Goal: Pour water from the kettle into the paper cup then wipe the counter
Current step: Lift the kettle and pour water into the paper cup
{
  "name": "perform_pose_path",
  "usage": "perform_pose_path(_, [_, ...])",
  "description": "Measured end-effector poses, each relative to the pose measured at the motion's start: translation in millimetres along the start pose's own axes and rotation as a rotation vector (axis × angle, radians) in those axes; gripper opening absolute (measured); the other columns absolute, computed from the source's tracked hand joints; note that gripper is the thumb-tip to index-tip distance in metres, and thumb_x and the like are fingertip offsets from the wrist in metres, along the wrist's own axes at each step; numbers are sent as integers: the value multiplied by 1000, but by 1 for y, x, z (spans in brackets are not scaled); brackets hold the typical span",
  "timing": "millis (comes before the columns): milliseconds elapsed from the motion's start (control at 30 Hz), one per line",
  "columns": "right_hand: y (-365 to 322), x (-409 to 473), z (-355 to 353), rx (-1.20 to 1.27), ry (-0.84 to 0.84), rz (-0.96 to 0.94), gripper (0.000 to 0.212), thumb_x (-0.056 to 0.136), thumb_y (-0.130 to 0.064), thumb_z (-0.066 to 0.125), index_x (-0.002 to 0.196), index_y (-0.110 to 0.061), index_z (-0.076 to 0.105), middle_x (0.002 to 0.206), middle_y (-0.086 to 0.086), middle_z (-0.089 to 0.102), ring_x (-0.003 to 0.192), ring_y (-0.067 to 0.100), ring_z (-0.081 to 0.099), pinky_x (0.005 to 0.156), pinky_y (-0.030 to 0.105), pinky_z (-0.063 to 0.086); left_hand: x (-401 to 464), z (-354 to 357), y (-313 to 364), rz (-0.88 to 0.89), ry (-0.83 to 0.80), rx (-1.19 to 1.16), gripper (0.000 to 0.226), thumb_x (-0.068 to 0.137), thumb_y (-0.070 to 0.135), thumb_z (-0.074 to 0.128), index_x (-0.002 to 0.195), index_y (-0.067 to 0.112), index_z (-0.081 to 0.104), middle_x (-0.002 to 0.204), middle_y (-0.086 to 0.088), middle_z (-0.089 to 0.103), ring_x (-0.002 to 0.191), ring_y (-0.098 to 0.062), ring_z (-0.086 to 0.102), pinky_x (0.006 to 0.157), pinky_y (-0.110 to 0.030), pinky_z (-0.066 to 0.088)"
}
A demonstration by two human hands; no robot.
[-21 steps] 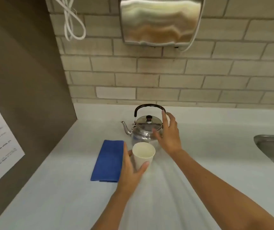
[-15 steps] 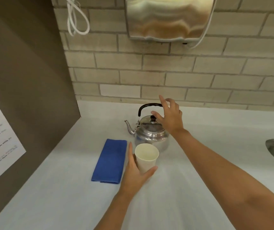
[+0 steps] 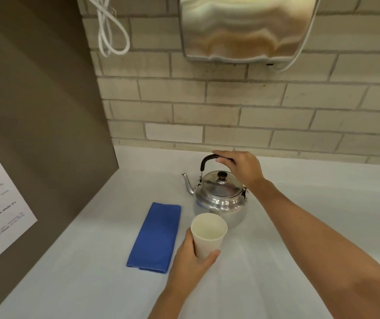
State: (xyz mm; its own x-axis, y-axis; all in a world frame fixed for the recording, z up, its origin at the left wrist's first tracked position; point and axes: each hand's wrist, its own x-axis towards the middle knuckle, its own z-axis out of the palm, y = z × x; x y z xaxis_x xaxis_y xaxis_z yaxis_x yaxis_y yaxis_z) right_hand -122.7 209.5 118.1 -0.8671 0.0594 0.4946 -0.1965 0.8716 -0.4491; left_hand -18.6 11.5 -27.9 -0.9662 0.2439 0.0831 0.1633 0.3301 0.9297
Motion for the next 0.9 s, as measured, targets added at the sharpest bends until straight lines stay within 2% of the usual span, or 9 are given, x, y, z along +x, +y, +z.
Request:
perform_pose_path(167, [4,-12,-20,-58,90,-4,24,86,-36,61,108,-30,67,100,0,75,86,23,67,68,26,44,0,0,-3,18,18,6,65,63,50,76,106,65,29,106,37,48,101,22,46,70,4,40])
perform_pose_path(333, [-5,-22,-64,-79,197,-24,23,86,-34,62,107,-30,68,95,-1,76,72,21,67,60,23,40,0,-1,-1,41,8,16,65,66,47,76,109,58,28,108,36,45,99,13,49,69,1,41])
perform_pose_path(433, [-17,-28,-93,-111,200,-50,23,86,-36,61,106,-30,69,98,-4,75,76,17,68,60,22,41,-1,-1,2,58,8,12,67,68,41,77,115,49,29,111,23,52,100,0,54,77,-9,43])
perform_pose_path(533, [-32,-37,-119,-112,141,-32,22,84,-40,62,104,-36,68,100,-7,74,81,15,67,67,29,50,-2,-1,3,81,9,14,67,70,38,77,120,39,32,109,16,54,97,-3,55,78,-12,42])
perform_pose_path(633, [-45,-44,-139,-115,51,1,21,82,-45,63,102,-42,67,106,-13,72,91,9,63,73,27,46,0,0,1,84,22,21,69,71,36,76,126,26,36,111,9,54,98,-8,54,79,-18,42])
perform_pose_path(700, [-52,-51,-149,-113,-23,3,20,81,-47,62,101,-46,66,109,-16,70,97,6,61,79,27,47,0,0,0,84,20,10,71,71,36,76,127,25,36,112,8,54,100,-11,54,82,-23,43])
perform_pose_path(800, [-63,-63,-157,-177,-100,-45,20,81,-48,62,101,-48,65,108,-18,70,91,4,60,74,26,46,-1,0,1,86,15,-7,70,71,37,76,126,28,35,112,8,54,101,-12,54,83,-25,43])
perform_pose_path(900, [-75,-70,-159,-300,-179,-110,21,83,-48,59,104,-47,64,106,-17,71,89,9,61,74,31,50,-1,0,2,81,13,2,73,72,37,75,130,26,33,114,10,50,102,-12,50,84,-26,42])
